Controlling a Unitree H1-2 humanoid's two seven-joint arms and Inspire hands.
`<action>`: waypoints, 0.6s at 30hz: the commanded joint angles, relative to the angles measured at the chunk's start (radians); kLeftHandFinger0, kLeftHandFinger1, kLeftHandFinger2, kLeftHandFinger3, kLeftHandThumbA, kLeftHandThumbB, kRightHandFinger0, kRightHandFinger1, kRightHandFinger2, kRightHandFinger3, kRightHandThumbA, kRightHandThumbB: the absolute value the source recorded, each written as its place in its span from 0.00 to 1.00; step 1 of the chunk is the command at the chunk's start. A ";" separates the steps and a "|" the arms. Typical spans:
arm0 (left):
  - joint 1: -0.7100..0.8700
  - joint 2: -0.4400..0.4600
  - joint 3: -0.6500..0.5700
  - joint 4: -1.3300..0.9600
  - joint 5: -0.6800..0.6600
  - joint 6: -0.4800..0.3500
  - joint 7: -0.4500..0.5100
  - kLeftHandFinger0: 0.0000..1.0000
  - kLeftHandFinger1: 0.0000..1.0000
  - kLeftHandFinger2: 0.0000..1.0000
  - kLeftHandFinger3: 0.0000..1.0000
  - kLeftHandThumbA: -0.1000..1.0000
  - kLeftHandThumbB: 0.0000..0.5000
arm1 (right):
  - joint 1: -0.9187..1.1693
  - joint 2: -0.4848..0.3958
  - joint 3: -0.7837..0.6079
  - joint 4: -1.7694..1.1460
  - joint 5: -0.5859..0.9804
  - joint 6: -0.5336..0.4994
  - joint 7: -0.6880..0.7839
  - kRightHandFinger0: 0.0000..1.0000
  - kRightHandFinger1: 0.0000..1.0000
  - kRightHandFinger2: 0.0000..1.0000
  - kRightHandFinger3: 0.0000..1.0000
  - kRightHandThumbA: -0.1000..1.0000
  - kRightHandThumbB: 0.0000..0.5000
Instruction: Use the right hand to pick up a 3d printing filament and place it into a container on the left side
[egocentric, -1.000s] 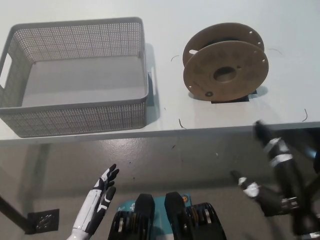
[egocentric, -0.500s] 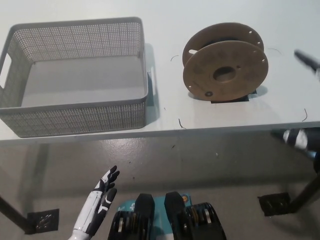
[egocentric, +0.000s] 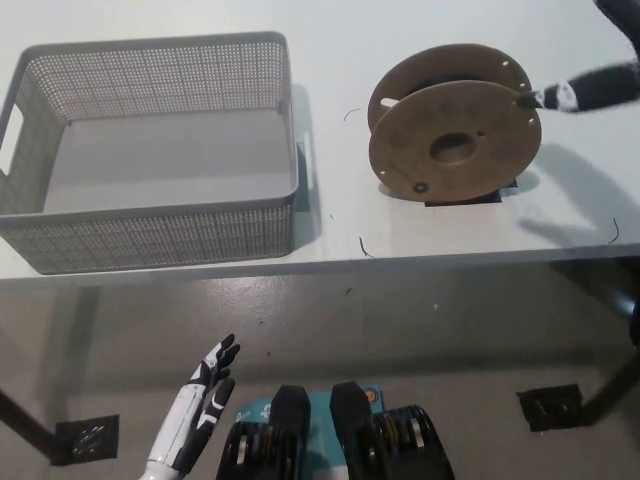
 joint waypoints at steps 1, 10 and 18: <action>-0.009 0.014 -0.002 -0.013 0.008 -0.052 -0.003 1.00 1.00 1.00 1.00 1.00 0.37 | -0.371 -0.075 0.180 0.242 -0.187 0.153 0.275 1.00 1.00 1.00 1.00 1.00 0.92; 0.008 0.009 -0.008 -0.004 0.012 -0.054 -0.003 1.00 1.00 1.00 1.00 1.00 0.38 | -0.516 0.008 0.268 0.450 -0.153 0.173 0.335 1.00 1.00 1.00 1.00 1.00 0.98; 0.006 0.012 -0.015 -0.005 0.005 -0.040 -0.017 1.00 1.00 1.00 1.00 1.00 0.36 | -0.613 0.034 0.316 0.568 -0.163 0.180 0.393 1.00 1.00 1.00 1.00 1.00 0.99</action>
